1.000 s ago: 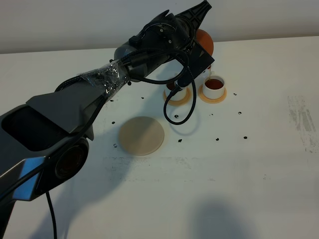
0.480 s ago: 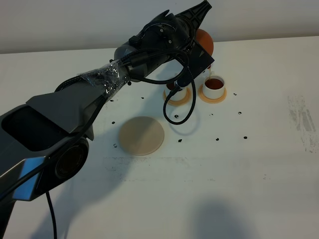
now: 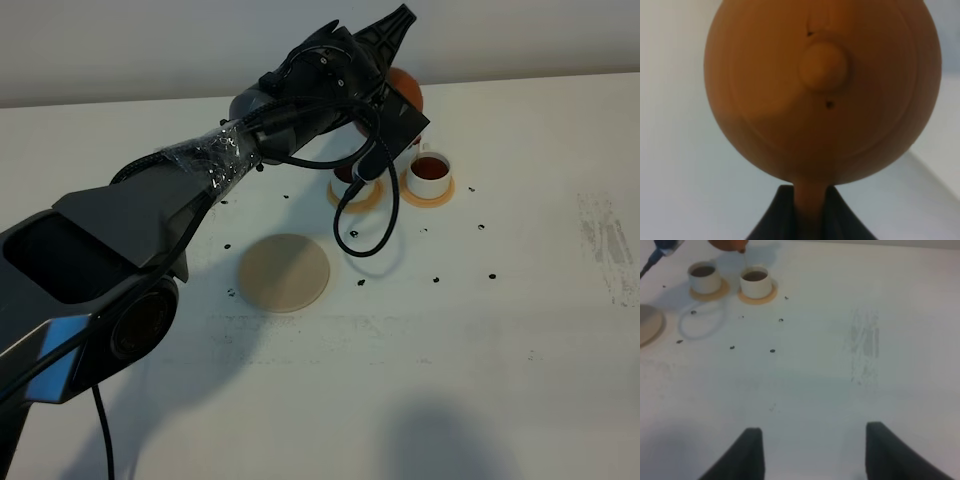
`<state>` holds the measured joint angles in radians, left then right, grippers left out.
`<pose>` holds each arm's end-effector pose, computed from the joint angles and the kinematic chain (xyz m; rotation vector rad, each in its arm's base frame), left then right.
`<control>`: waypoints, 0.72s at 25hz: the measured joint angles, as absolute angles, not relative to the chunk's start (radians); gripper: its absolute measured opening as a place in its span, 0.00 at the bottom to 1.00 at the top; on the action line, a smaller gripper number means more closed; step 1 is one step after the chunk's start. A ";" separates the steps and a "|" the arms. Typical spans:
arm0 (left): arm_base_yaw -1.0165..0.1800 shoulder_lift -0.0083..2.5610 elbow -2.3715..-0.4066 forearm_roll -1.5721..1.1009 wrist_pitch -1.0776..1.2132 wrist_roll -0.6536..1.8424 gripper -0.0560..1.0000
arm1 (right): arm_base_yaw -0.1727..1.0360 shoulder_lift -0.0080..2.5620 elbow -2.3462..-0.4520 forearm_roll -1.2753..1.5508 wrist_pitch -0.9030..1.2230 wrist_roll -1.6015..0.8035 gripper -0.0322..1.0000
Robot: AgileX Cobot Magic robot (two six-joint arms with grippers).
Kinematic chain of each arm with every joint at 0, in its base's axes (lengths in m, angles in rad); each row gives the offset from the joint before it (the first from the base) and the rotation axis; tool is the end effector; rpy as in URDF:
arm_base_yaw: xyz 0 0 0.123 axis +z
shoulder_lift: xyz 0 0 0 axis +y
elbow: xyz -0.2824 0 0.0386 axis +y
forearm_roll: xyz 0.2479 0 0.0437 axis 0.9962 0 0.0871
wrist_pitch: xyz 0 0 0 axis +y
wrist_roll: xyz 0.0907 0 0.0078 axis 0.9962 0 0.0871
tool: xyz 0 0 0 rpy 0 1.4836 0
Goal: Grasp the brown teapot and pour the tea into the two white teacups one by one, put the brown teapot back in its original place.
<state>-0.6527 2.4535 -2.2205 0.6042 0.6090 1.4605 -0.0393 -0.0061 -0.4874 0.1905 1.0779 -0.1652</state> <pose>0.4641 -0.3175 0.2045 2.2883 0.8031 1.0395 -0.0053 0.0154 0.2735 -0.1392 2.0497 0.1022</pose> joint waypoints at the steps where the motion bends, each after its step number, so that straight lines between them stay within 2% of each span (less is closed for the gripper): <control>1: -0.653 2.454 -2.220 0.600 0.622 1.436 0.15 | -0.039 -0.006 -0.487 0.191 1.078 -0.165 0.48; 18: -0.653 2.374 -2.220 0.327 0.806 1.182 0.15 | -0.039 -0.006 -0.487 0.191 1.078 -0.165 0.48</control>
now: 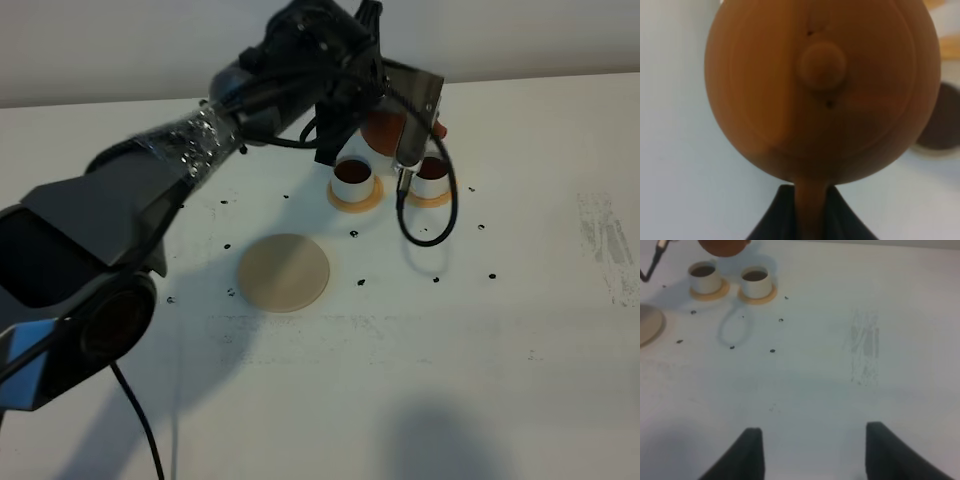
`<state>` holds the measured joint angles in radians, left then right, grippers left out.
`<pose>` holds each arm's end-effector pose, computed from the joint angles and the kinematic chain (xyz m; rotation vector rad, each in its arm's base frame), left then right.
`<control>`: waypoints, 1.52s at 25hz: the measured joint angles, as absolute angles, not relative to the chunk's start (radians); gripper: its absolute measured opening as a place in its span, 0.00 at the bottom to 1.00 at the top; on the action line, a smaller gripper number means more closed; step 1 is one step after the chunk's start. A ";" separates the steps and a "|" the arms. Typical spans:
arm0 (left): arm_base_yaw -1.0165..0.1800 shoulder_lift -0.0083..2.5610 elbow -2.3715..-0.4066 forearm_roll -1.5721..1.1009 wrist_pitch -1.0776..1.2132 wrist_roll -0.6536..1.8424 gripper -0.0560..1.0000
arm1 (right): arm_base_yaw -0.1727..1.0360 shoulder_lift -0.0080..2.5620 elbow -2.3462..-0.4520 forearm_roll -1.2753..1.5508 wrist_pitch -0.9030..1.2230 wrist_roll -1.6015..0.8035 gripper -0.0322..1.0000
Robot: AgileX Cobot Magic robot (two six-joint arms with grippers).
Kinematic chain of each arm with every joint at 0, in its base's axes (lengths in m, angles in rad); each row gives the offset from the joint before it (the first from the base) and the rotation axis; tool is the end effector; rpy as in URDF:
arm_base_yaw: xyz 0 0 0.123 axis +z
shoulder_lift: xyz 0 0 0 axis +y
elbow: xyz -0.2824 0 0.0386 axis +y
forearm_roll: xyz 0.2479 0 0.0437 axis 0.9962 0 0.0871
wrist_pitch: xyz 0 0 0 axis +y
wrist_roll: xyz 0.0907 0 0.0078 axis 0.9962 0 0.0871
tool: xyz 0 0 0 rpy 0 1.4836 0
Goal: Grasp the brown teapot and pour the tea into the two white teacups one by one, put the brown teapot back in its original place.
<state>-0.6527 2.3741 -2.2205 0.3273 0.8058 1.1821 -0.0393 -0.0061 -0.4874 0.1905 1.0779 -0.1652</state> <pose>0.4421 -0.3114 0.2302 2.0737 1.3662 0.6204 -0.0053 0.0154 0.2735 -0.1392 2.0497 0.1022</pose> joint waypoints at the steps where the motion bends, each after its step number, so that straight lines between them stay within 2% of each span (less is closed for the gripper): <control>1: -0.653 2.364 -2.220 0.303 0.831 1.172 0.15 | -0.039 -0.006 -0.487 0.191 1.078 -0.165 0.48; 10: -0.667 2.298 -2.220 0.096 1.017 1.027 0.15 | -0.039 -0.006 -0.487 0.191 1.078 -0.165 0.48; 24: -0.702 2.301 -2.220 0.020 1.170 0.622 0.15 | -0.039 -0.006 -0.487 0.191 1.078 -0.165 0.48; 38: -0.719 2.408 -2.220 -0.005 1.185 0.579 0.15 | -0.039 -0.006 -0.487 0.191 1.078 -0.165 0.48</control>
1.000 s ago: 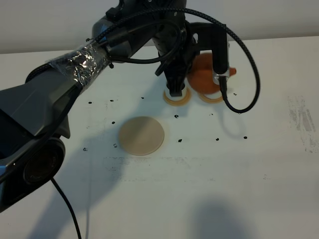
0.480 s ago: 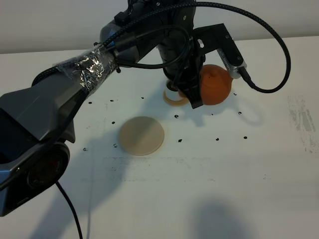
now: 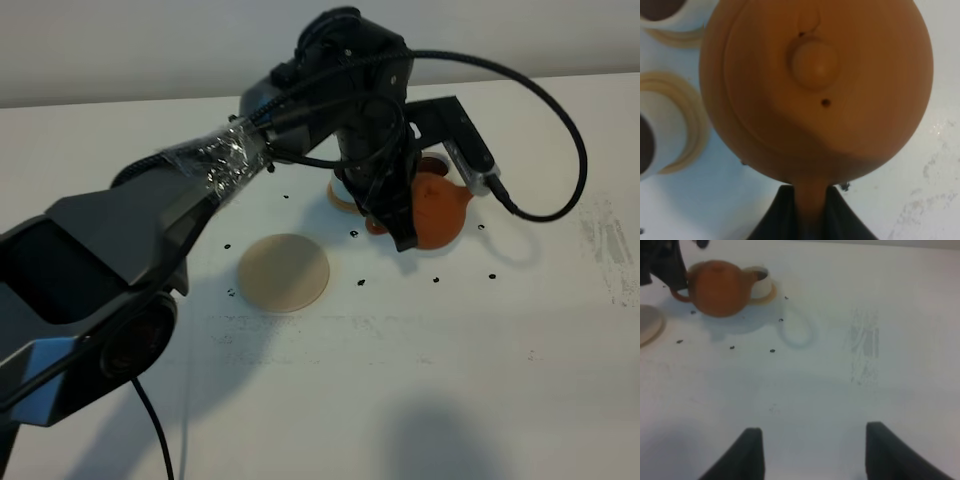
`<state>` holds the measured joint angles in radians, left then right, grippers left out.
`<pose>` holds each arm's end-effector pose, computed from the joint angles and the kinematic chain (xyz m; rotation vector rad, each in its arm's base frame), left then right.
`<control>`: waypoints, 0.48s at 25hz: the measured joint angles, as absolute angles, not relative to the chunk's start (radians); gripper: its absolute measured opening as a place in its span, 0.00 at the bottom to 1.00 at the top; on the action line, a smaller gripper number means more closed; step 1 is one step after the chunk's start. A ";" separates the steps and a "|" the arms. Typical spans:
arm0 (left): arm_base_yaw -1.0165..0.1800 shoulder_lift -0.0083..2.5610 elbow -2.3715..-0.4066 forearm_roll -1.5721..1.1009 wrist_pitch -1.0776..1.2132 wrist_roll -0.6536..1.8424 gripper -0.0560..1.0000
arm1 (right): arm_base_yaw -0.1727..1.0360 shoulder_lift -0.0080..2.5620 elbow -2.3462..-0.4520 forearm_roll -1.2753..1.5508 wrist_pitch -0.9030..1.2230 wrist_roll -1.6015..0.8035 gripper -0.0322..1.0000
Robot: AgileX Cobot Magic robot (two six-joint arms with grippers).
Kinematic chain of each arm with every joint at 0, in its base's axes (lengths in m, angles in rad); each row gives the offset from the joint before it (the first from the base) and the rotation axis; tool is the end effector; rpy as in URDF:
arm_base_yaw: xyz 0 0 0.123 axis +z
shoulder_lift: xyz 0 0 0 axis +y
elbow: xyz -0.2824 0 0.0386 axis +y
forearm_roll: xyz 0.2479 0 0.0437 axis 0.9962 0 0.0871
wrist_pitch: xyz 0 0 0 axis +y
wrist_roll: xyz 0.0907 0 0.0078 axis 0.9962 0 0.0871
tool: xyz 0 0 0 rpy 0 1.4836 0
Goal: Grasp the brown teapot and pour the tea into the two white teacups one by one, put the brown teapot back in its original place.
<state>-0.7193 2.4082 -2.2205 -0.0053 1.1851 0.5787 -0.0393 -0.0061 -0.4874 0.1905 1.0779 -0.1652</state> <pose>0.3855 -0.3382 0.1926 1.7254 2.2774 -0.0362 -0.0053 0.0154 0.2735 -0.1392 2.0497 0.1022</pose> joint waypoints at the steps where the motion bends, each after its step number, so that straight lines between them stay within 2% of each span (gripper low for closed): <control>1: -0.719 2.420 -2.220 -0.005 1.183 0.579 0.15 | -0.039 -0.006 -0.487 0.191 1.078 -0.165 0.48; 12: -0.722 2.480 -2.220 0.012 1.130 0.557 0.15 | -0.039 -0.006 -0.487 0.191 1.078 -0.165 0.48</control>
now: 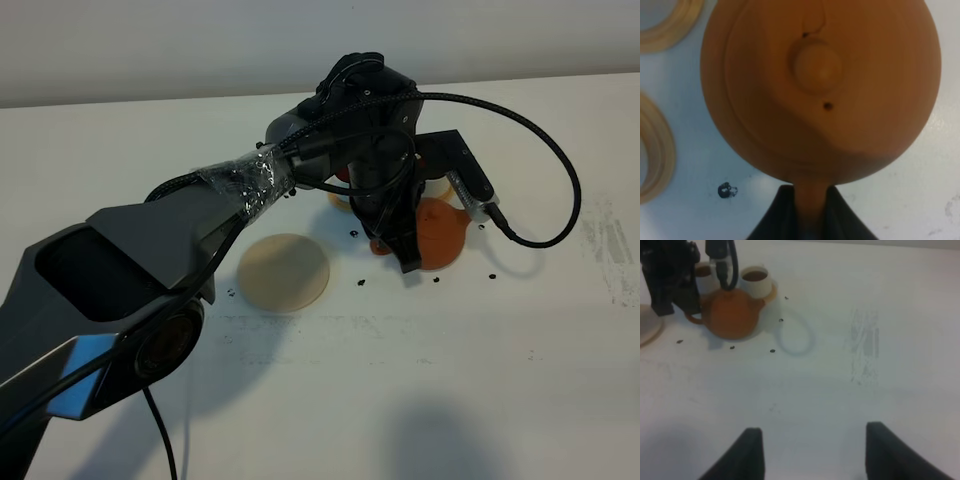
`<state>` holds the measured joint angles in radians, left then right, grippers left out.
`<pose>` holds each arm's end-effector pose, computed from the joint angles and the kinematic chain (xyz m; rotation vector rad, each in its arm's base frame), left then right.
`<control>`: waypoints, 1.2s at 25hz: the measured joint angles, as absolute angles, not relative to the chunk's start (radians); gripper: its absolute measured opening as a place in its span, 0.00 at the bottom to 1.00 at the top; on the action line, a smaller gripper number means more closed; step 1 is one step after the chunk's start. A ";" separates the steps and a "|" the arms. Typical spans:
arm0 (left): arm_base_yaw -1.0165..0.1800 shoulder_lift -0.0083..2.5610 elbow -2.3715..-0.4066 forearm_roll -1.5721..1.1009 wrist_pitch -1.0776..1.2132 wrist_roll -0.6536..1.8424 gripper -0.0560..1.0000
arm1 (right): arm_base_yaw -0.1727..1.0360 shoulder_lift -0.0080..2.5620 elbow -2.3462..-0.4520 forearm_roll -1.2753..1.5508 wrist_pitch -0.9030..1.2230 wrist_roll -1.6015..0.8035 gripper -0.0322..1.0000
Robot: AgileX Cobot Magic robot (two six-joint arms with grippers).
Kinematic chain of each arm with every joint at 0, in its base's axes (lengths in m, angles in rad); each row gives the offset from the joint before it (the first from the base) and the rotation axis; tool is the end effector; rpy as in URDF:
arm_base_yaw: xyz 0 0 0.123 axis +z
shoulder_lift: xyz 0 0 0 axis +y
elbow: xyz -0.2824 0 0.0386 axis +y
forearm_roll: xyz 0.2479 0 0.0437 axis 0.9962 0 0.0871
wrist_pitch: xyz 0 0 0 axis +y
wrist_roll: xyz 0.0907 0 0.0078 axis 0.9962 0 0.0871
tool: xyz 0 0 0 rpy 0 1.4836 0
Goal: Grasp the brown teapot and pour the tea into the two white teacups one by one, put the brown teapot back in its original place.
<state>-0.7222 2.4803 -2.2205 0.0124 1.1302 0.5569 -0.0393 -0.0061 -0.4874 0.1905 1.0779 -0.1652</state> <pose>0.3919 -0.3439 0.1567 1.7194 2.3024 -0.0149 -0.0053 0.0154 0.2735 -0.1392 2.0497 0.1022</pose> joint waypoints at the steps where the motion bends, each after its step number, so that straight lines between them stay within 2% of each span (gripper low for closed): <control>1: -0.722 2.477 -2.220 0.022 1.131 0.552 0.15 | -0.039 -0.006 -0.487 0.191 1.078 -0.165 0.48; 13: -0.723 2.298 -2.220 0.116 1.187 0.472 0.15 | -0.039 -0.006 -0.487 0.191 1.078 -0.165 0.48; 21: -0.715 2.268 -2.213 0.118 1.188 0.460 0.15 | -0.039 -0.006 -0.487 0.191 1.078 -0.165 0.48; 30: -0.685 2.219 -2.035 0.099 1.168 0.459 0.15 | -0.039 -0.006 -0.487 0.191 1.078 -0.165 0.48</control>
